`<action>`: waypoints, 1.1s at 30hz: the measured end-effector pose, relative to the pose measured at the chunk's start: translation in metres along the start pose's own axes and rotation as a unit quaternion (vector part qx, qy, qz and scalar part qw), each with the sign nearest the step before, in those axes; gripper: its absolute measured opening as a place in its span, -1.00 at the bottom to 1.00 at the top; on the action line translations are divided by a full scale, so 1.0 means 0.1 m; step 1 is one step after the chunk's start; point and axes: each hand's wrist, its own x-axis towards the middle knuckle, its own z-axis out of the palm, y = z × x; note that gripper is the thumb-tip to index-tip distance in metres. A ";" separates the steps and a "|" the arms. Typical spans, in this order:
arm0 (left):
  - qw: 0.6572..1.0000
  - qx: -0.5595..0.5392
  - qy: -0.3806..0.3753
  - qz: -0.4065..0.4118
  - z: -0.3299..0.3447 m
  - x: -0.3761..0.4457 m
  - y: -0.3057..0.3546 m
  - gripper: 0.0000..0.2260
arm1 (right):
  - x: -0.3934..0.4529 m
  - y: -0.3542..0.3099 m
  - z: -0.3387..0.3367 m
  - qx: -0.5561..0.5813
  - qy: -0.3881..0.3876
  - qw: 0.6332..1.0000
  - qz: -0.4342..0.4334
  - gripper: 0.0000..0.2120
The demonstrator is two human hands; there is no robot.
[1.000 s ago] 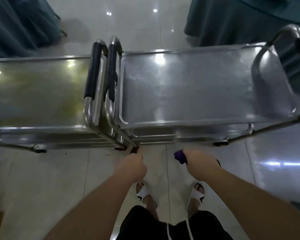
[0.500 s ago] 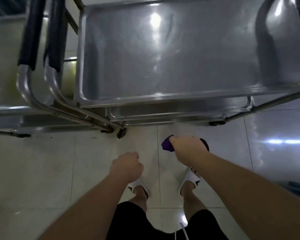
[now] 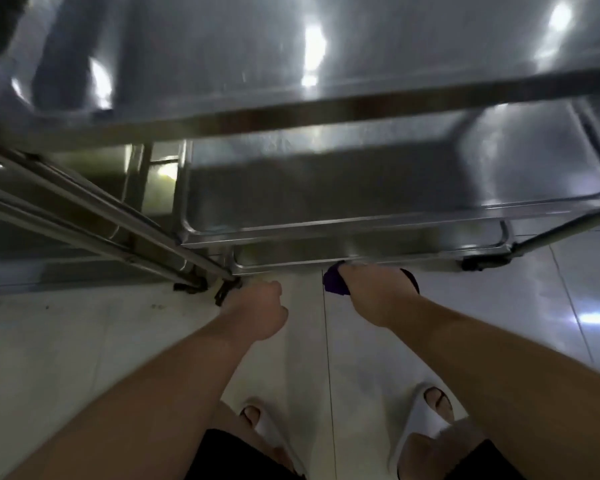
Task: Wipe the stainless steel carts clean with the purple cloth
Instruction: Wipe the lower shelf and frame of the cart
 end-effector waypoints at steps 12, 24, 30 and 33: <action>0.982 0.087 0.149 0.083 0.77 1.87 -0.40 -0.72 | 2.00 0.20 0.81 -0.039 0.165 0.984 -0.059 -0.55; 0.983 0.012 0.169 0.074 1.28 2.12 -1.22 -0.69 | 2.79 -0.54 1.00 -0.032 0.297 0.947 -0.115 -0.63; 0.981 -0.076 0.164 0.076 1.51 2.07 -1.82 -0.82 | 3.14 -1.01 1.00 -0.001 0.368 0.919 -0.140 -0.54; 0.973 -0.170 0.146 0.053 1.53 2.06 -2.11 -0.89 | 3.32 -1.26 1.05 0.026 0.376 0.912 -0.160 -0.54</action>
